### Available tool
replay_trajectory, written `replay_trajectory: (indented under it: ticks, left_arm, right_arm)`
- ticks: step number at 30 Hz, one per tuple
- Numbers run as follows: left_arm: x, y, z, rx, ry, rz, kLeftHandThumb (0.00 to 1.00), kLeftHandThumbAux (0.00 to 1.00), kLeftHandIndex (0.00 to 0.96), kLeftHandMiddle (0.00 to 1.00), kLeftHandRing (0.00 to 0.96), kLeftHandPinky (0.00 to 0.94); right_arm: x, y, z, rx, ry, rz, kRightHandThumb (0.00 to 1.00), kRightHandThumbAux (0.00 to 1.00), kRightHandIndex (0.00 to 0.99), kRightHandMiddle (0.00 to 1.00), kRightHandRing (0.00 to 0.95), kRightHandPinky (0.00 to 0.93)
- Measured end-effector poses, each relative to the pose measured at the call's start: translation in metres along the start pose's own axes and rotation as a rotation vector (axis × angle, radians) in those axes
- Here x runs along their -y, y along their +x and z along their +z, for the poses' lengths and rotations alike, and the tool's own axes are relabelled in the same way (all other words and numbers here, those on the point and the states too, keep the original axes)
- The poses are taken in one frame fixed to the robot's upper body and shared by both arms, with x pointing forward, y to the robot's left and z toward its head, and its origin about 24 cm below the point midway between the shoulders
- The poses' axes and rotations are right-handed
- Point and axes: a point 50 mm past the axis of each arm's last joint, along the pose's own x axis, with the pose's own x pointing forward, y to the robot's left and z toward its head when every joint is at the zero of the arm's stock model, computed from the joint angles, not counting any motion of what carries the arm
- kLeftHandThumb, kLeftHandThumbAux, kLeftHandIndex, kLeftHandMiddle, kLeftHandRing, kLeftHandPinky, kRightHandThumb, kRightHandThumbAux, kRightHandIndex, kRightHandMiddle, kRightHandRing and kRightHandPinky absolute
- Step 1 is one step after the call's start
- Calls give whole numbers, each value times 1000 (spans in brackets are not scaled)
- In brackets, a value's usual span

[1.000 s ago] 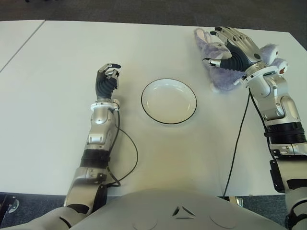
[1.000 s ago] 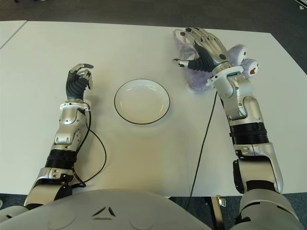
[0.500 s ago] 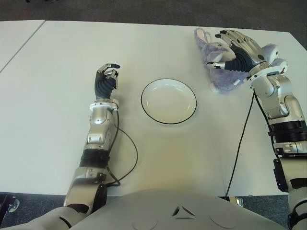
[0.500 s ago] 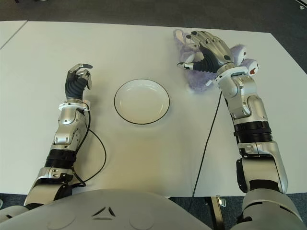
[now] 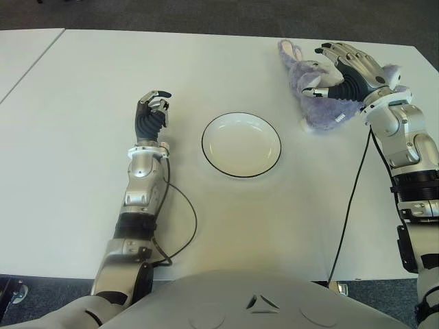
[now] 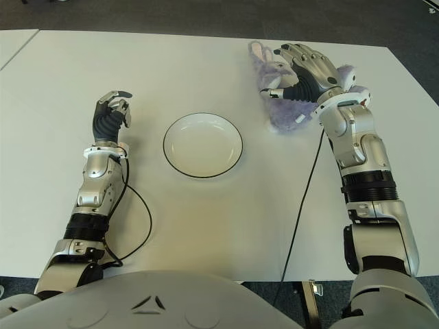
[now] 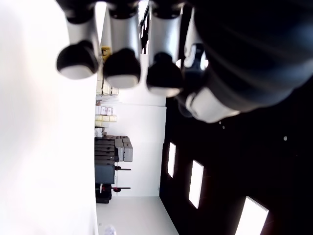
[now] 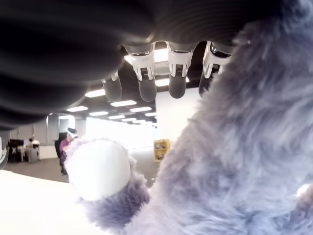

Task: Put the doll into the plate.

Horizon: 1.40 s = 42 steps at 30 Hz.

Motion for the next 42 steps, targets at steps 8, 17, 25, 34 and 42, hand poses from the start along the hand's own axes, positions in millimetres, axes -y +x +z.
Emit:
replay_trajectory:
  ticks: [8, 17, 25, 34, 42]
  left_arm:
    - [0, 0, 0, 2, 4, -1, 710, 703, 443, 858, 866, 866]
    - [0, 0, 1, 4, 10, -1, 707, 706, 442, 857, 867, 858]
    - [0, 0, 1, 11, 9, -1, 709, 704, 443, 860, 866, 865]
    - [0, 0, 2, 19, 8, 2, 709, 704, 443, 864, 869, 861]
    - [-1, 0, 3, 25, 7, 16, 709, 704, 443, 861, 867, 859]
  right_arm:
    - [1, 0, -6, -14, -12, 13, 102, 302, 0, 0, 0, 0]
    - [1, 0, -11, -27, -21, 36, 122, 301, 0, 0, 0, 0]
    - [2, 0, -18, -48, -42, 85, 149, 292, 0, 0, 0, 0]
    - [-9, 0, -23, -72, -60, 156, 192, 290, 0, 0, 0, 0]
    - [-15, 1, -22, -71, -68, 217, 211, 279, 0, 0, 0, 0]
